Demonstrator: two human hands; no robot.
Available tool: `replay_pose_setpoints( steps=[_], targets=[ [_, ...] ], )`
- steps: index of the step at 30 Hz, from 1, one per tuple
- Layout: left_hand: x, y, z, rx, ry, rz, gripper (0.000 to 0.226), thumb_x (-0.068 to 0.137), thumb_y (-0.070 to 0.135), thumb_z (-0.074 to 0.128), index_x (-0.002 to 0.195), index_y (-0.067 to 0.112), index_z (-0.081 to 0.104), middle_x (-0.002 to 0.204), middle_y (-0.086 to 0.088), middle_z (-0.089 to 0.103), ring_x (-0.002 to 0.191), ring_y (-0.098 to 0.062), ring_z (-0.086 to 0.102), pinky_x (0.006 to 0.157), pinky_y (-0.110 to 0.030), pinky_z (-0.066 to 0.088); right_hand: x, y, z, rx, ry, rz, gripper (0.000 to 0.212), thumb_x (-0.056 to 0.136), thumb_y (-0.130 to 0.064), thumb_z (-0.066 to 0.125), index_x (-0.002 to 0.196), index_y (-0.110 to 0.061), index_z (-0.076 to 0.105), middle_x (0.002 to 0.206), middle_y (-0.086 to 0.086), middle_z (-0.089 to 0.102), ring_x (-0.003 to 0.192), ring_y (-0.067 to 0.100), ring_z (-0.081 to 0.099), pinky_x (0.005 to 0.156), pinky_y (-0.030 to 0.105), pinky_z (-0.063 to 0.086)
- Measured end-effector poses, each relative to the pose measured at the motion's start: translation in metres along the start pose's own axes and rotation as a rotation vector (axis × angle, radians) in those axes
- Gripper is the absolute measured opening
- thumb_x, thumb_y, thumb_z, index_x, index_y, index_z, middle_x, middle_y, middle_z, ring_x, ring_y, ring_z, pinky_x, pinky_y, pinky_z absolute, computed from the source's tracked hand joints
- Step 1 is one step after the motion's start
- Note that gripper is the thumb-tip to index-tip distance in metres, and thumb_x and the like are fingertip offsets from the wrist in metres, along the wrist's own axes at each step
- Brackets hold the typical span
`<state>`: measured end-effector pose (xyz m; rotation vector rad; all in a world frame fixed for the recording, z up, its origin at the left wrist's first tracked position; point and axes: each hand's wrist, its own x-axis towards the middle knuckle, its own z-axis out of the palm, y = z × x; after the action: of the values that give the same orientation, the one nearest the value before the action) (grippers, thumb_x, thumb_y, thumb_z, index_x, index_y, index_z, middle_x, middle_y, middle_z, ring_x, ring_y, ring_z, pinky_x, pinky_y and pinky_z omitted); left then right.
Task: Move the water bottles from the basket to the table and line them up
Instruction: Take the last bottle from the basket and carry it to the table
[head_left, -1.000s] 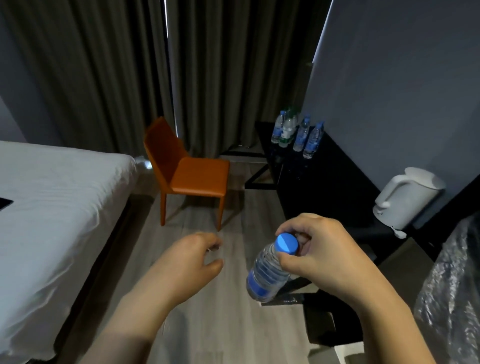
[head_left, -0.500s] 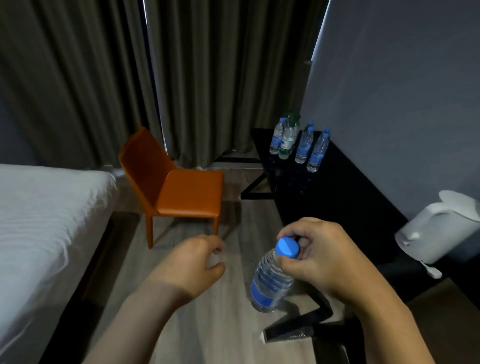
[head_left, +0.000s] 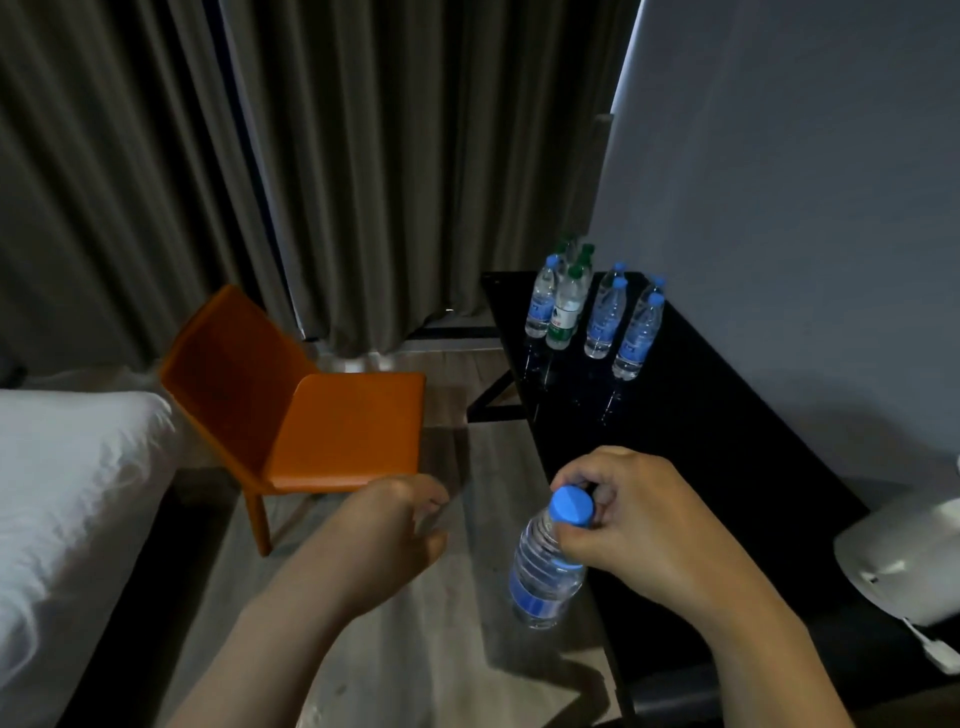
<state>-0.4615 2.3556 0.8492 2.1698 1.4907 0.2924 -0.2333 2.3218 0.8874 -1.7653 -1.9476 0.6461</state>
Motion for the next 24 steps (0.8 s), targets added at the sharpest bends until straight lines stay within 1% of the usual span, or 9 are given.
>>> replay_pose_setpoints(
  steps=[2,4,6,9,13,16,18,21,24],
  targets=[
    [0.030,-0.008,-0.005,0.005,-0.011,0.040,0.024,0.089,0.030,0.059,0.112,0.033,0.058,0.109,0.014,0.061,0.101,-0.003,0.058,0.087,-0.021,0.048,0.026,0.005,0.000,-0.007,-0.001,0.026,0.022,0.066,-0.025,0.076,0.086,-0.029,0.067,0.086,-0.012,0.059,0.069,0.004,0.060,0.064,0.019,0.050],
    [0.058,-0.019,-0.010,0.011,-0.024,0.073,0.026,0.090,0.031,0.058,0.116,0.032,0.057,0.111,0.013,0.061,0.103,-0.003,0.057,0.086,-0.018,0.046,0.052,0.011,0.000,0.003,0.008,0.052,0.022,0.067,-0.023,0.076,0.087,-0.028,0.067,0.086,-0.011,0.060,0.070,0.005,0.060,0.064,0.021,0.050],
    [0.089,-0.030,-0.017,0.005,-0.046,0.083,0.031,0.090,0.031,0.058,0.121,0.029,0.056,0.116,0.011,0.060,0.106,-0.005,0.057,0.090,-0.022,0.047,0.079,0.017,0.002,0.016,0.036,0.070,0.022,0.067,-0.023,0.077,0.086,-0.028,0.067,0.085,-0.012,0.060,0.070,0.002,0.060,0.062,0.019,0.048],
    [0.140,-0.045,-0.031,-0.034,-0.096,0.075,0.030,0.090,0.029,0.059,0.120,0.030,0.056,0.114,0.008,0.063,0.103,-0.010,0.061,0.091,-0.030,0.050,0.120,0.021,0.005,-0.007,0.065,0.101,0.021,0.068,-0.025,0.076,0.085,-0.030,0.066,0.083,-0.014,0.060,0.071,-0.003,0.058,0.058,0.015,0.044],
    [0.205,-0.069,-0.051,-0.018,-0.100,0.113,0.035,0.088,0.031,0.060,0.123,0.029,0.055,0.120,0.012,0.058,0.110,-0.005,0.055,0.095,-0.021,0.045,0.171,0.021,0.006,0.025,0.104,0.184,0.021,0.066,-0.022,0.075,0.083,-0.031,0.066,0.087,-0.016,0.060,0.074,-0.002,0.060,0.061,0.017,0.048],
    [0.246,-0.082,-0.062,-0.020,-0.122,0.172,0.032,0.086,0.029,0.063,0.118,0.027,0.058,0.115,0.007,0.062,0.103,-0.007,0.059,0.090,-0.022,0.047,0.203,0.023,0.009,0.003,0.137,0.219,0.024,0.067,-0.025,0.076,0.087,-0.032,0.066,0.089,-0.016,0.059,0.074,-0.001,0.059,0.061,0.018,0.050],
    [0.269,-0.088,-0.065,-0.013,-0.136,0.204,0.033,0.086,0.027,0.064,0.118,0.024,0.059,0.114,0.004,0.063,0.104,-0.009,0.059,0.089,-0.022,0.046,0.222,0.026,0.010,-0.007,0.141,0.231,0.024,0.069,-0.025,0.076,0.089,-0.032,0.066,0.090,-0.015,0.058,0.073,-0.001,0.059,0.060,0.017,0.049],
    [0.298,-0.092,-0.066,-0.029,-0.187,0.228,0.034,0.087,0.026,0.063,0.120,0.023,0.058,0.117,0.004,0.061,0.106,-0.009,0.058,0.089,-0.019,0.044,0.244,0.033,0.009,-0.013,0.145,0.253,0.024,0.069,-0.025,0.076,0.090,-0.032,0.066,0.090,-0.015,0.057,0.072,-0.001,0.059,0.060,0.017,0.049],
    [0.327,-0.094,-0.064,-0.027,-0.247,0.238,0.037,0.090,0.028,0.061,0.126,0.023,0.054,0.124,0.005,0.057,0.111,-0.008,0.055,0.094,-0.020,0.043,0.266,0.045,0.006,-0.007,0.155,0.285,0.025,0.067,-0.026,0.076,0.089,-0.033,0.066,0.090,-0.016,0.058,0.075,0.000,0.061,0.063,0.019,0.053]
  ],
)
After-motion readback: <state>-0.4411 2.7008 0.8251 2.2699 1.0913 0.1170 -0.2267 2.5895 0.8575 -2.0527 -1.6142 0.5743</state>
